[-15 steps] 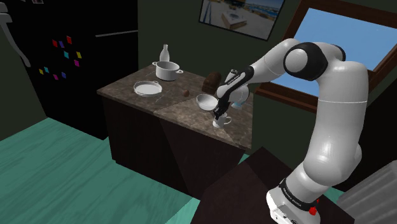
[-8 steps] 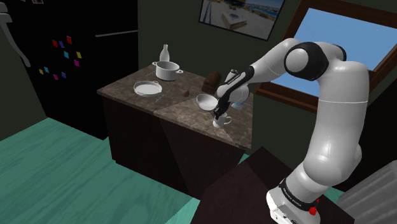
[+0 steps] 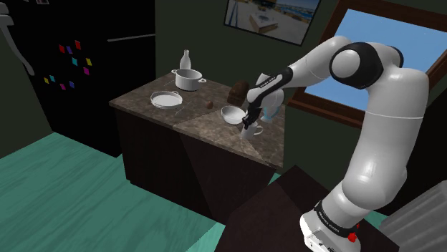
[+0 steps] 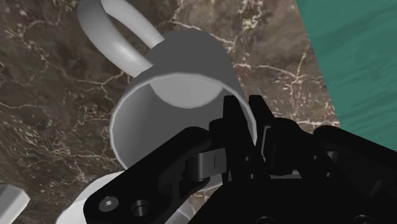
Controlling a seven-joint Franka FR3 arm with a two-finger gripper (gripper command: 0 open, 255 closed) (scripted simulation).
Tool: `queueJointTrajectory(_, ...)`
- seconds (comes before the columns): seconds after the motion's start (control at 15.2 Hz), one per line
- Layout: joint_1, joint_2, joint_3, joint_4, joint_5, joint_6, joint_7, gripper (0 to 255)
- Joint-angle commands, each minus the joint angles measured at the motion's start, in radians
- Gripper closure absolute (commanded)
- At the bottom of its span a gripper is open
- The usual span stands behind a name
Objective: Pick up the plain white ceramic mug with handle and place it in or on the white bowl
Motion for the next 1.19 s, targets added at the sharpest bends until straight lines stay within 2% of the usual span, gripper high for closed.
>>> queueJointTrajectory(0.0,0.003,-0.020,-0.004,0.002,-0.007,-0.023,0.005,255)
queueJointTrajectory(1.12,0.020,-0.180,-0.028,0.039,-0.058,-0.216,0.041,255)
